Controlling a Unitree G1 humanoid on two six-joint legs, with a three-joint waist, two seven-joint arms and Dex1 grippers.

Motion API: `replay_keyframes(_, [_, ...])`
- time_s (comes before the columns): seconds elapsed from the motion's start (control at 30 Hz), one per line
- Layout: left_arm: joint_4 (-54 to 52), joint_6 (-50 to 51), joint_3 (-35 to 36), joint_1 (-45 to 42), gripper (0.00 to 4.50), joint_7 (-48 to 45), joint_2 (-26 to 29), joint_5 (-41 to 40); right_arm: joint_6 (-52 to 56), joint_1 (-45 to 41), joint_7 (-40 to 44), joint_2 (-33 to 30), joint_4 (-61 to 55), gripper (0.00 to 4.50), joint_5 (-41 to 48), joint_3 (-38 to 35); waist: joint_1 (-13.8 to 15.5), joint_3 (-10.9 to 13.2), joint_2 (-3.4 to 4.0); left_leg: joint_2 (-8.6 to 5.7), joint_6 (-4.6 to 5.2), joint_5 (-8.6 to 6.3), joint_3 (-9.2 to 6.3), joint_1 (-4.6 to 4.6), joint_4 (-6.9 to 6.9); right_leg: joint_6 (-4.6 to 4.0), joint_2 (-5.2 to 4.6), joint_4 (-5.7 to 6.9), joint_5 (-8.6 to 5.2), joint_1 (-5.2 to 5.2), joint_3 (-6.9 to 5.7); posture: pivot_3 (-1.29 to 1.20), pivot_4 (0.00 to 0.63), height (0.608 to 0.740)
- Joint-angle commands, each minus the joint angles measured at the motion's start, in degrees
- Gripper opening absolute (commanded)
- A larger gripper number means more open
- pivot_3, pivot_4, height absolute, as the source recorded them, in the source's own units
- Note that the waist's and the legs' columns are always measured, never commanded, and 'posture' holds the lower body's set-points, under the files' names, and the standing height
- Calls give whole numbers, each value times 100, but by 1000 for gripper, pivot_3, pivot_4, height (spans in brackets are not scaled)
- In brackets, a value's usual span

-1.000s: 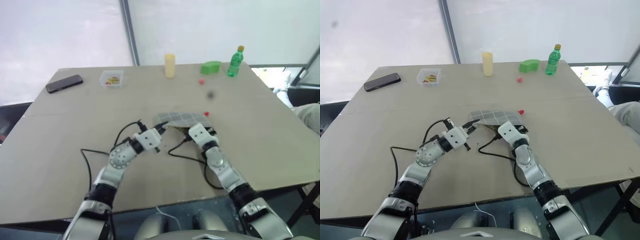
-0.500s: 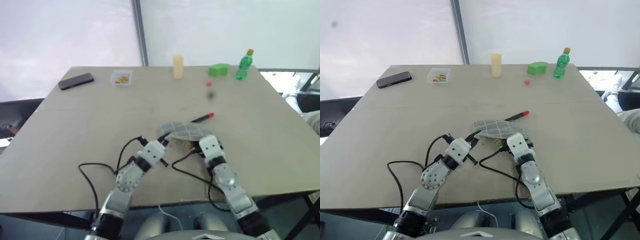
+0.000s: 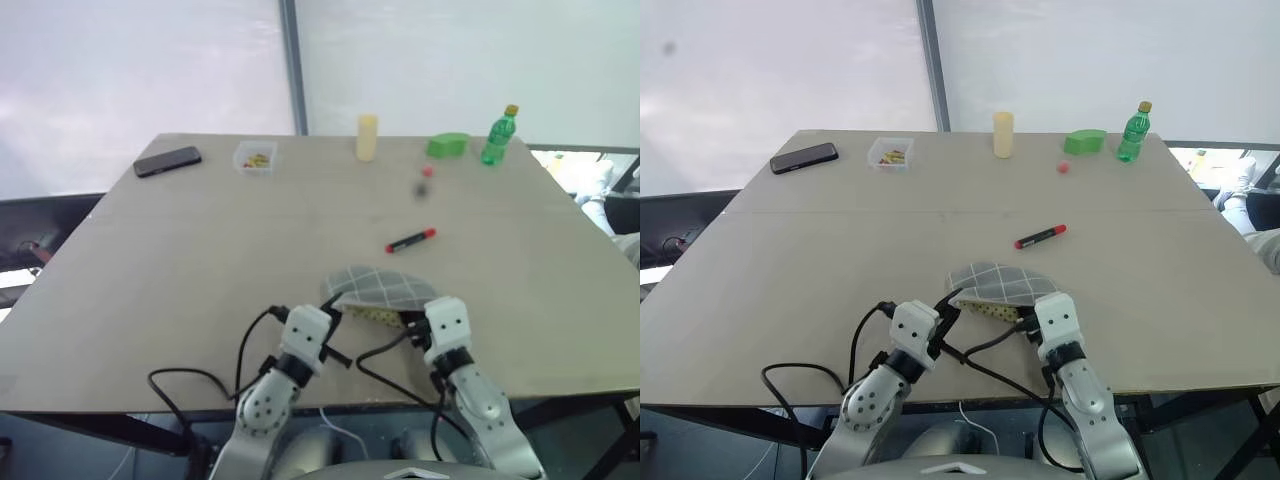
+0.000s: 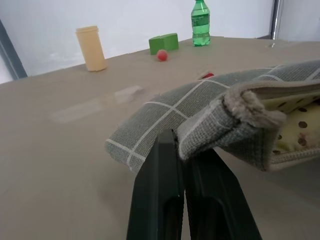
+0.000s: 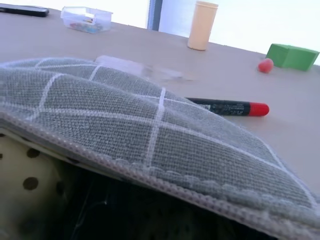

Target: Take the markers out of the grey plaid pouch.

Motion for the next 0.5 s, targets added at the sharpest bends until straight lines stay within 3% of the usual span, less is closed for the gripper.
replay_keyframes(0.03, [2586,1263,1638,-4209,0,-2591,1040,-2464,2468,-4705,1195,944,1989,2642,1115,-349,20,293,0,15,15,-14,17,0,-3,16,-8,-1,-21,43,12,0,0,740])
replay_keyframes(0.17, [2493,1174,1688,-4144,0,-2165,895,-2421,2546,-4623,1314,899,1818,2642,1110,-260,33,422,42,60,18,-16,31,-7,9,19,-23,-29,-23,23,-61,0,0,740])
replay_keyframes(0.5, [2783,920,1779,-4391,0,-1962,832,-2253,2633,-4675,1361,913,1772,2642,986,-140,39,454,49,58,10,-25,36,-16,0,-7,-38,-45,-3,2,-88,0,0,740])
